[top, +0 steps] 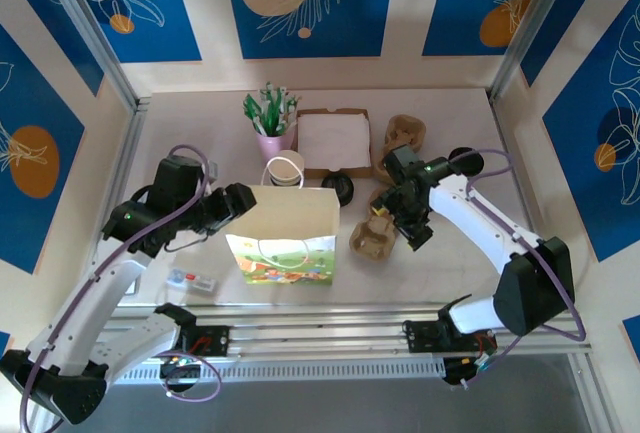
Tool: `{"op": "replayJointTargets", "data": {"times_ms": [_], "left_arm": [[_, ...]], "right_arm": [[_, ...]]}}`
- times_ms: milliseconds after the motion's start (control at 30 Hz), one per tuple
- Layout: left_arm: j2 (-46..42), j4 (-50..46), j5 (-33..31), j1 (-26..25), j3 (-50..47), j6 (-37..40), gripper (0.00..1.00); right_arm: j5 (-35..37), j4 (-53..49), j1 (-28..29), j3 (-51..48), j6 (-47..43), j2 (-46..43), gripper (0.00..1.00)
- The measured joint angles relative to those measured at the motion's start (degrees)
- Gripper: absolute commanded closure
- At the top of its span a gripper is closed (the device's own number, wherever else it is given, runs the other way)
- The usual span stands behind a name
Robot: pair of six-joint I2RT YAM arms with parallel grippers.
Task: Pack the takeout coffee
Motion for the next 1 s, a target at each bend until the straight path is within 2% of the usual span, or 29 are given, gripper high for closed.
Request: {"op": "replayJointTargets", "data": {"times_ms": [133,400,633,1000], "left_arm": [[-0.9,-0.5,-1.0,0.0,1.7,2.2,0.25],[-1.4,-2.2,-1.4,0.0,2.9,5.1,0.21],[-1.3,-4.7,-2.9,0.0,6.2,9.0,0.20],[-1.4,-6.1,-3.3,0.0,6.1,11.7,0.19]], "right_arm": [[-0.8,0.2,1.4,-0.3,9.5,0.5,0.13],[1.3,2.7,4.9,-4.4,25.7,-0.2,0.13],[1.1,4.8,4.7,-3.2,30.4,6.1,0.14],[0.0,10.4,2.0,-3.0,34.8,9.0,0.14]]}}
